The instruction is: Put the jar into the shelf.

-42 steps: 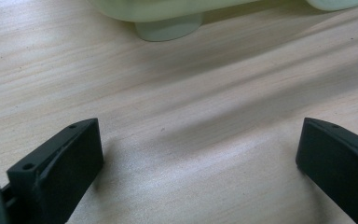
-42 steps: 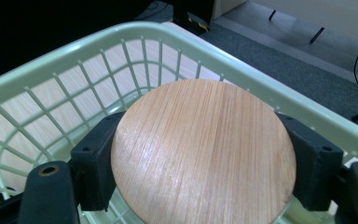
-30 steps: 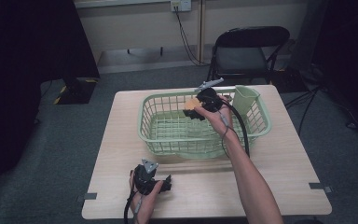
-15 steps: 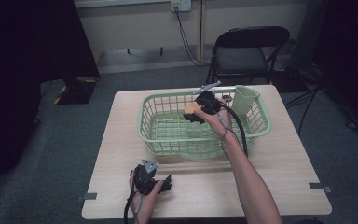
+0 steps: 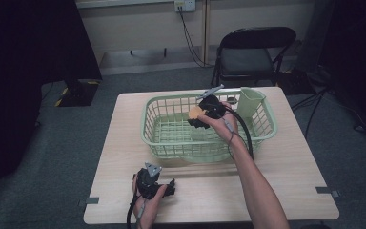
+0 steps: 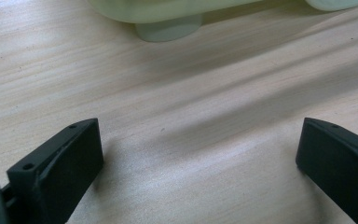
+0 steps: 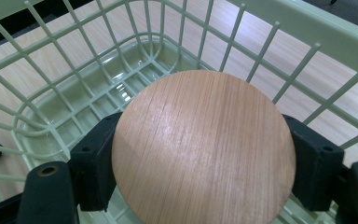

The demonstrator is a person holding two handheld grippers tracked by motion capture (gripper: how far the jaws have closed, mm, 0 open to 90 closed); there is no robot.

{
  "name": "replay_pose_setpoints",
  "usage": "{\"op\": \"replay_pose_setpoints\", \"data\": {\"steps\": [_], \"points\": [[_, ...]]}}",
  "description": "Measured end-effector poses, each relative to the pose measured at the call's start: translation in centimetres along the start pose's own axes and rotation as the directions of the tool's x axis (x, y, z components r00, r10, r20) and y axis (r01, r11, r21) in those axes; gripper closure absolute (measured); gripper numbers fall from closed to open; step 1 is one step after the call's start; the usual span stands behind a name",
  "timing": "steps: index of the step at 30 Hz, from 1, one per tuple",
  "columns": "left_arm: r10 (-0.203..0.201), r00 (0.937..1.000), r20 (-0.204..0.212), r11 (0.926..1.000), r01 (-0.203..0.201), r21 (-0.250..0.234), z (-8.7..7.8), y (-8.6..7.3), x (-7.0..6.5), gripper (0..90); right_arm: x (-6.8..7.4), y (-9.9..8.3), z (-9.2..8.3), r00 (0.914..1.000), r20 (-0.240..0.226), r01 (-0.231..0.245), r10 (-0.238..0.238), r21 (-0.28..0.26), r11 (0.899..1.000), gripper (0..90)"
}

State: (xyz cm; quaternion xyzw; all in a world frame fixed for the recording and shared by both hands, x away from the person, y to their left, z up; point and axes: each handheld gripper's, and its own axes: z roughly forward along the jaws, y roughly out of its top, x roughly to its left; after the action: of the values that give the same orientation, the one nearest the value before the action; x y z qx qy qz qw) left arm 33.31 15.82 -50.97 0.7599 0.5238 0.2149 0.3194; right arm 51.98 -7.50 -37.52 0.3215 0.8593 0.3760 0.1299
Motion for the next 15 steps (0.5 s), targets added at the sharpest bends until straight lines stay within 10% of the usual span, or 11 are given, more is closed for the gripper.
{"op": "replay_pose_setpoints", "data": {"steps": [15], "points": [[0.0,1.0,0.0,1.0,0.0,0.0,0.0,0.0,0.0,0.4,0.02,-0.02,0.25,0.9999,-0.012,0.003,-0.003,-0.002,1.0,15.4]]}}
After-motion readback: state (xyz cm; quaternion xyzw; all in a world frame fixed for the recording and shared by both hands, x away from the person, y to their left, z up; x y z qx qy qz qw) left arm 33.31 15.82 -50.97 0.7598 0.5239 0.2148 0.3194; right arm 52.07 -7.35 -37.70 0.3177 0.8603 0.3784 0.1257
